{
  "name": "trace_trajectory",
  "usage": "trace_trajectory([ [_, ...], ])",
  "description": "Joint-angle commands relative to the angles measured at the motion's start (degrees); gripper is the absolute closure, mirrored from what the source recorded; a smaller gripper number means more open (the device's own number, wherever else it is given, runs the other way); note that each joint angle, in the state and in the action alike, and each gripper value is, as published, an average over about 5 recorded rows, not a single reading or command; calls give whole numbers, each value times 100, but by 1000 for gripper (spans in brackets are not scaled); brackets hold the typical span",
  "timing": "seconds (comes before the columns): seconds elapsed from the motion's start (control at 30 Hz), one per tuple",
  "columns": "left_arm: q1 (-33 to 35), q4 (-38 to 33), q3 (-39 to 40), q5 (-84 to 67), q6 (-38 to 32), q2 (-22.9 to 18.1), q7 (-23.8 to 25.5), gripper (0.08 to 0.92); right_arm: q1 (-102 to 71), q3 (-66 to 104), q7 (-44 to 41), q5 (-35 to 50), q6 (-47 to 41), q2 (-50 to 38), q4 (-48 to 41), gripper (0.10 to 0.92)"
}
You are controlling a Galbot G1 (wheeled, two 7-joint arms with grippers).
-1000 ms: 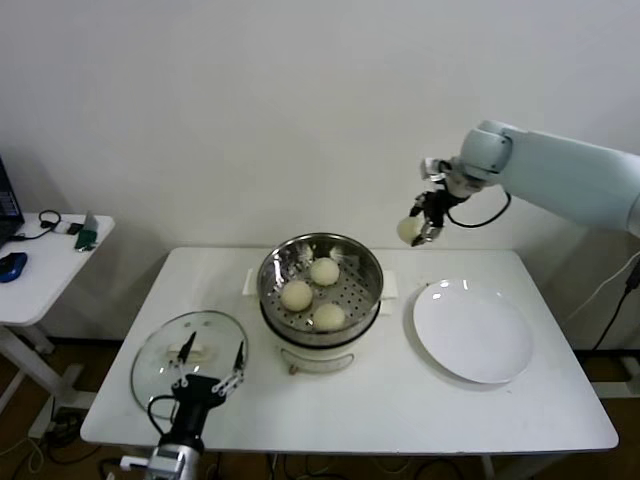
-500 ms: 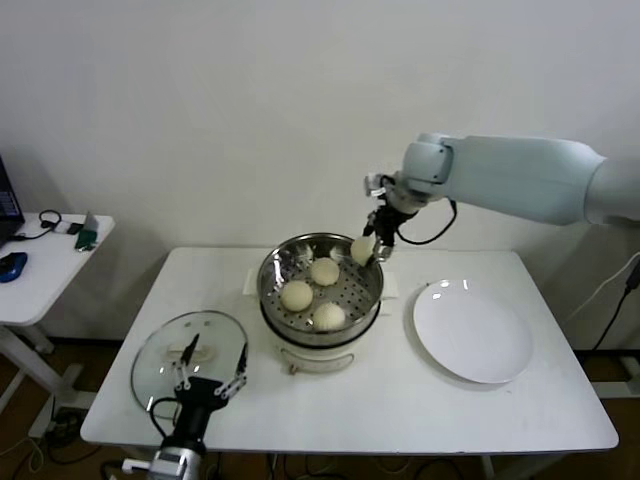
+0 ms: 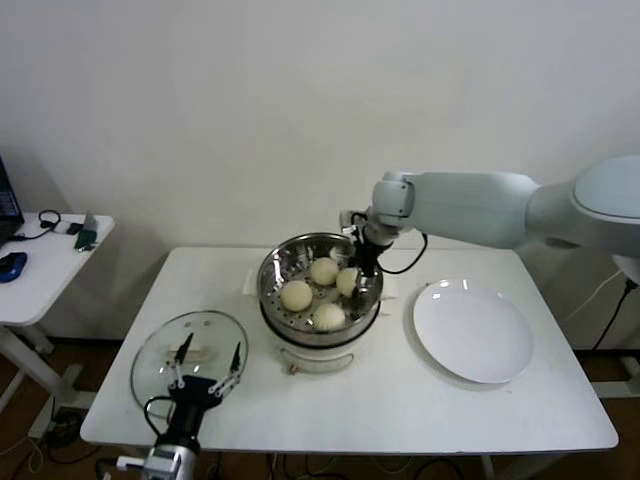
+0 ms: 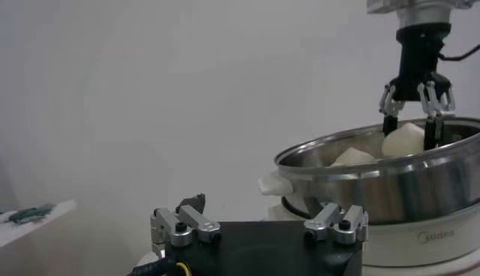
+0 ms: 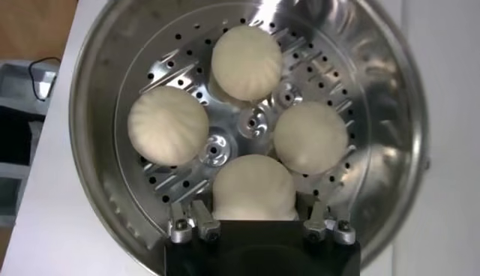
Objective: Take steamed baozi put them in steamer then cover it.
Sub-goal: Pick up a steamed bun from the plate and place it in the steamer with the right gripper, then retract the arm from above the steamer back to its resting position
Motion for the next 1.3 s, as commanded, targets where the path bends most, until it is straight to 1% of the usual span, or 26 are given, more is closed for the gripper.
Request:
trace_trajectory([
  [0.03,-27,20,14,-11,20,22,2,177,-345,14,7,-166,-39,180,-199,328],
  [0.2,-40,25,24,3,29,19,0,177,-329,98,-86,-190,-119,164,-216,318],
  [0.33,-54,16,19,6,42,25,-4,177,-233,172,-212,-174,-131,102,-188,238],
  [0.43,-49,9,20,10,42,21,-5,177,-54,226,-322,-149,-120,-33,-78,208],
  [0.6,-52,2,27,29,42,18,-11,177,327,442,-428,-21,-89,-473,235,203],
  [0.73,-77,-3,23,43,53,26,-27,177,515,787,-217,270,-26,-936,390,202],
  [0.9,-78,-2,11,91,49,32,-49,177,625,988,558,691,475,-1659,824,203],
  [0.97,-78,15,3,144,32,35,-62,177,577,1074,997,728,715,-2036,1130,203],
  [1.07,-83,32,-13,205,14,36,-79,177,357,1269,1913,772,1229,-2691,1613,202],
  [1.13,-94,38,-29,231,10,28,-93,177,53,1526,2422,761,1578,-3137,1845,203],
  [1.3,-122,52,-58,348,1,18,-120,177,-1270,2681,3157,557,2196,-4202,2297,203],
])
